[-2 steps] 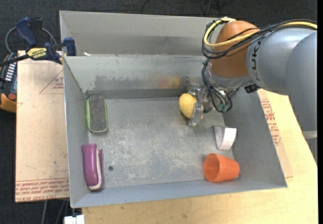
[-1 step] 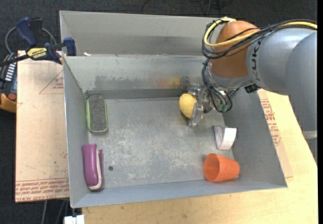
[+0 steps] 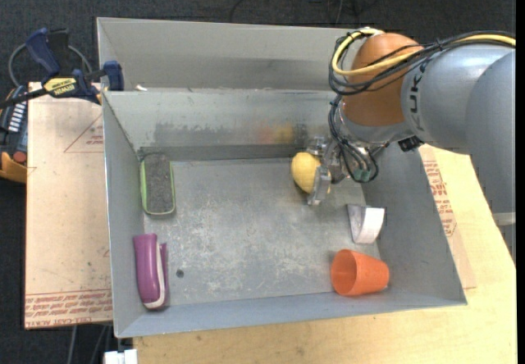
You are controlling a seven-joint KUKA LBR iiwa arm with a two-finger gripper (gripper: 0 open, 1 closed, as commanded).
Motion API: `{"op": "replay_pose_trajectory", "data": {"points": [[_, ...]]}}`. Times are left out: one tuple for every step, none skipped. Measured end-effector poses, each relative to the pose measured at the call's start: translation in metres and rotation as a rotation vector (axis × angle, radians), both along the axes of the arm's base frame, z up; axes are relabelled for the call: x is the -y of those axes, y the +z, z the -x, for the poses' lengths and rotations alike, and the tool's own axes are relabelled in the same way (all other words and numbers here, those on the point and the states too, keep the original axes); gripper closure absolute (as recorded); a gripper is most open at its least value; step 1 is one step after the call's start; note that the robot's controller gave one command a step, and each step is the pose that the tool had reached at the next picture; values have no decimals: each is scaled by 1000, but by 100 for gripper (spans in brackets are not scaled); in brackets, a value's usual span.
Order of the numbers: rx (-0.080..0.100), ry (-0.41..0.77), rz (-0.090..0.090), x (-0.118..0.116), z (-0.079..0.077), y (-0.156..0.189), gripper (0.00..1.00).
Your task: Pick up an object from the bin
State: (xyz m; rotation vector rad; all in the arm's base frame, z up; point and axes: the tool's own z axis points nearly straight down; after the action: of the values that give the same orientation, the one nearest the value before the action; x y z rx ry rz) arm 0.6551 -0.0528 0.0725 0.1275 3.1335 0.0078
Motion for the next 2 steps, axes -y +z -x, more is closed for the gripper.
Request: {"op": "replay_pose_trajectory", "data": {"points": [[-6, 0, -1, 0, 2, 13, 100], [-2, 0, -1, 0, 1, 33, 100]]}}
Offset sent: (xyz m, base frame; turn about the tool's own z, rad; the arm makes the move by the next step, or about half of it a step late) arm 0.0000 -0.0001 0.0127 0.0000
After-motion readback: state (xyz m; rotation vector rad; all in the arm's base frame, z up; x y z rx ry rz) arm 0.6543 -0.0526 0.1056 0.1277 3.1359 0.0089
